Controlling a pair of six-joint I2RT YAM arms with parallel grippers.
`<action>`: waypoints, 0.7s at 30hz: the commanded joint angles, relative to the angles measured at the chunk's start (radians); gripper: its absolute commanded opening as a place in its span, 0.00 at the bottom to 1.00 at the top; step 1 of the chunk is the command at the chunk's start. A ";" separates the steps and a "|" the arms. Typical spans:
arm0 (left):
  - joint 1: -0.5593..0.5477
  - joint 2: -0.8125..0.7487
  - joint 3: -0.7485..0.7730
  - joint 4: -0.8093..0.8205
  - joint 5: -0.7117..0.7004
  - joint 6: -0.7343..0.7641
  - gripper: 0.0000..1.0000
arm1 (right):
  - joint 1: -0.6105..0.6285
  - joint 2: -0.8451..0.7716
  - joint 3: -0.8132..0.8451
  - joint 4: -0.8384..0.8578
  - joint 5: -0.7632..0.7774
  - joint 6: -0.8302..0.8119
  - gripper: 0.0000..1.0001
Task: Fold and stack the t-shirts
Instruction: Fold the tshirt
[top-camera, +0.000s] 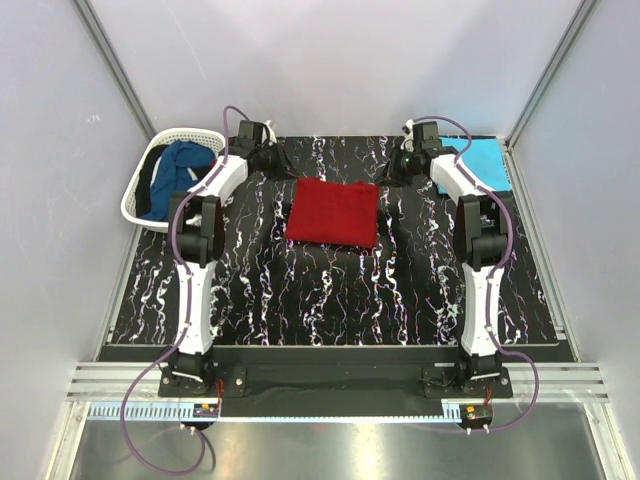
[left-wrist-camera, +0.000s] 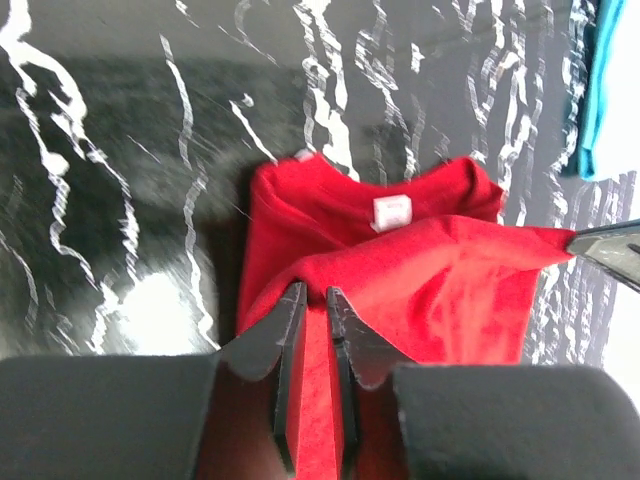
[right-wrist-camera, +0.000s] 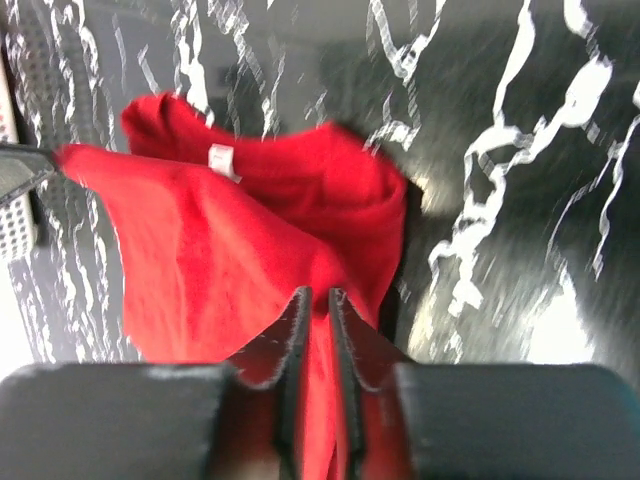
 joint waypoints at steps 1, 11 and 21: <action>0.021 0.040 0.095 0.099 0.011 0.006 0.18 | -0.027 0.054 0.108 0.018 -0.030 -0.029 0.26; 0.041 -0.135 -0.104 0.082 -0.066 0.067 0.41 | -0.052 -0.096 -0.071 -0.044 -0.125 -0.055 0.67; -0.038 -0.279 -0.332 0.081 0.021 0.118 0.43 | -0.036 -0.195 -0.300 -0.016 -0.235 -0.091 0.68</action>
